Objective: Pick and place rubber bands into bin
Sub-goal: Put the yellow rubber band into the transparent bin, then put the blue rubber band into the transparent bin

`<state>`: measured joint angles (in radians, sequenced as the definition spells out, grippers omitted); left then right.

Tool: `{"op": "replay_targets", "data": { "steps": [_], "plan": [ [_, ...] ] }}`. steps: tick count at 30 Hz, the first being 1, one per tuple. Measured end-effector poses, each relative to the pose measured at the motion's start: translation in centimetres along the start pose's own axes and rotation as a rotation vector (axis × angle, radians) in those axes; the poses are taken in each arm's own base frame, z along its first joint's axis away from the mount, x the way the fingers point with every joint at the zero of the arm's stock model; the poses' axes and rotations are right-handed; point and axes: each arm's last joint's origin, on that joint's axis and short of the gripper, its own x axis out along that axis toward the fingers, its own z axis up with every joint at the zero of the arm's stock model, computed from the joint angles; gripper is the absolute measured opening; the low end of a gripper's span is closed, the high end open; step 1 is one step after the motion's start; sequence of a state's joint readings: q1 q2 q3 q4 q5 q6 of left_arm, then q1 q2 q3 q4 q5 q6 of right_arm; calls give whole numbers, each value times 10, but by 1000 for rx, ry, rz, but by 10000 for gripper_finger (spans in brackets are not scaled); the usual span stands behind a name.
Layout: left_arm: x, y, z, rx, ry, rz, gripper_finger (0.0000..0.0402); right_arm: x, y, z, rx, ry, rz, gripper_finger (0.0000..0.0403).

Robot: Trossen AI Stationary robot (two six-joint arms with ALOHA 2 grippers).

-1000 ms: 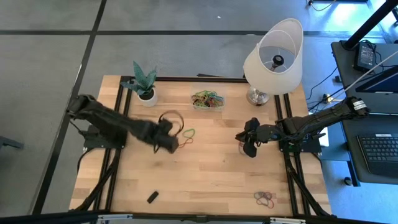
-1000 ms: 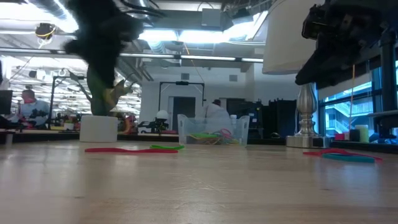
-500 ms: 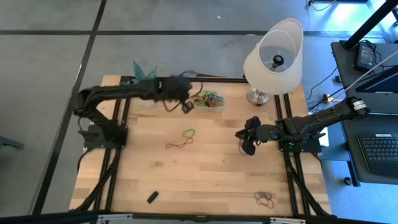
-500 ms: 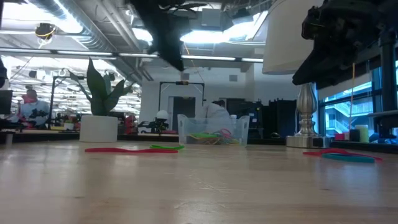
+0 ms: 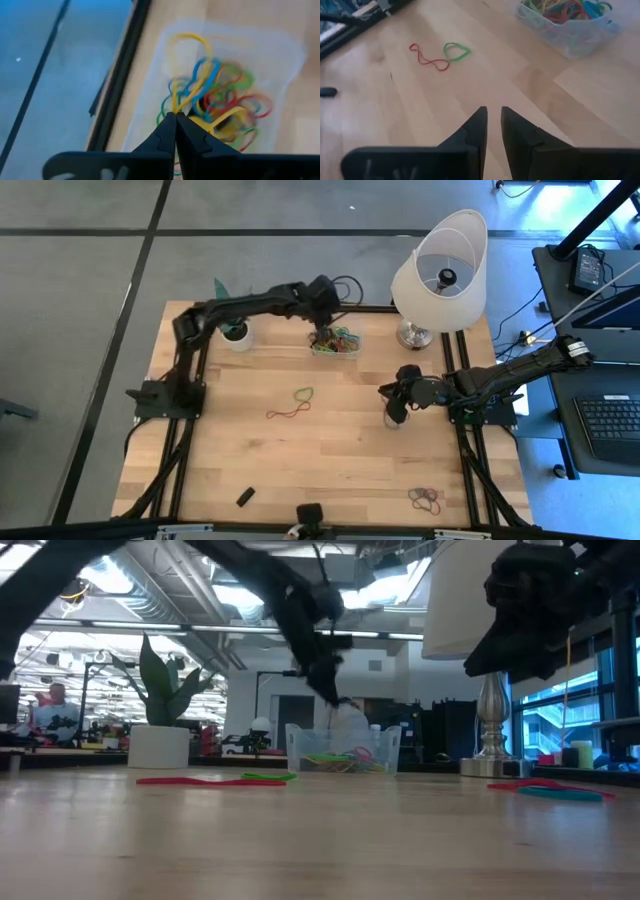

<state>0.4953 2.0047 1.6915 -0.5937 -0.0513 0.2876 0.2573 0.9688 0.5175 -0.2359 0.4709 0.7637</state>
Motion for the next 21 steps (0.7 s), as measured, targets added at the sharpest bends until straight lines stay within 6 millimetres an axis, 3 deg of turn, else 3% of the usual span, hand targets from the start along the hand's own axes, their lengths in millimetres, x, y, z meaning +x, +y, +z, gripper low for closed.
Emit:
{"op": "replay_targets", "data": {
  "steps": [5, 9, 15, 21],
  "plan": [
    [46, -3, -20, 41, 122, -33, 2, 0, 0, 0, 48, 0, -3, 59],
    [64, -7, -29, 50, 176, -34, 3, 0, 0, 0, 46, -10, -13, 59],
    [61, -13, -30, 57, 203, -45, 44, 0, -1, 1, 43, -43, -46, 59],
    [40, -11, -21, 60, 172, -9, 109, 0, -2, 0, 33, -40, -60, 59]
  ]
}}
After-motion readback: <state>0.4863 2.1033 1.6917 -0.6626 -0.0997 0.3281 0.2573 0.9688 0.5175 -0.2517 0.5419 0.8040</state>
